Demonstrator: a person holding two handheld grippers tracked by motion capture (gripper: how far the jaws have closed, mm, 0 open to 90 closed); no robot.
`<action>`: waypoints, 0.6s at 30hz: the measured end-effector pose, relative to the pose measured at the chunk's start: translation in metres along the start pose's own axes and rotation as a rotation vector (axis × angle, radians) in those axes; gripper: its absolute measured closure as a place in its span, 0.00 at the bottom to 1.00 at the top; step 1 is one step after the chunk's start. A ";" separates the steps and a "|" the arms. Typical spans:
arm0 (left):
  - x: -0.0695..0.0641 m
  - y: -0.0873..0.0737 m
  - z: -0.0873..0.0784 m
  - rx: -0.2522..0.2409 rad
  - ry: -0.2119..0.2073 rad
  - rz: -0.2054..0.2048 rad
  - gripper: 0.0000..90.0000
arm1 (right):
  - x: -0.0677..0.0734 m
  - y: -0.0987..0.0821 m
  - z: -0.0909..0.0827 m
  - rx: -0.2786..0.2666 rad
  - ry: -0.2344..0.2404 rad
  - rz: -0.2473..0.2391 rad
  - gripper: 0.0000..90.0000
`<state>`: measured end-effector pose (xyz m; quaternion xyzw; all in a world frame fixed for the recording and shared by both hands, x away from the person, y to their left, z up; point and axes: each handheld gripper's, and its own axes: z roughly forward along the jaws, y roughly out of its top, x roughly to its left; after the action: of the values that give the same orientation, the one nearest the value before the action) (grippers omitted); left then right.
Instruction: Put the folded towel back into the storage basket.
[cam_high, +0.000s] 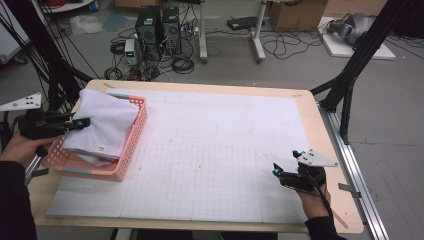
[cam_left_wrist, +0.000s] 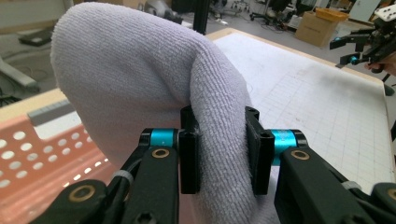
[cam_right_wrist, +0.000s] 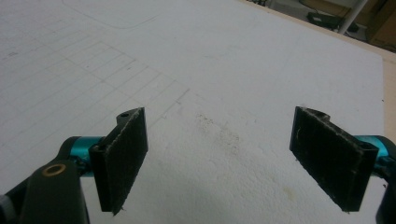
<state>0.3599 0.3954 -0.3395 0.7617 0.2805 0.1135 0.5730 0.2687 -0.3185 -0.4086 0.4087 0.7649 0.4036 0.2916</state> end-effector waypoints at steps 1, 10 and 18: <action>0.001 -0.002 0.002 0.005 0.002 -0.008 0.79 | 0.000 0.000 0.000 -0.001 0.001 0.000 0.20; 0.005 -0.008 0.015 -0.002 -0.021 -0.050 0.79 | 0.000 0.000 0.001 0.001 0.000 -0.006 0.20; 0.014 -0.013 0.013 0.050 0.059 -0.073 0.78 | 0.001 0.000 0.000 0.007 0.001 0.004 0.20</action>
<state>0.3738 0.3947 -0.3581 0.7614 0.3277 0.1075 0.5489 0.2681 -0.3180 -0.4088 0.4111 0.7656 0.4017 0.2889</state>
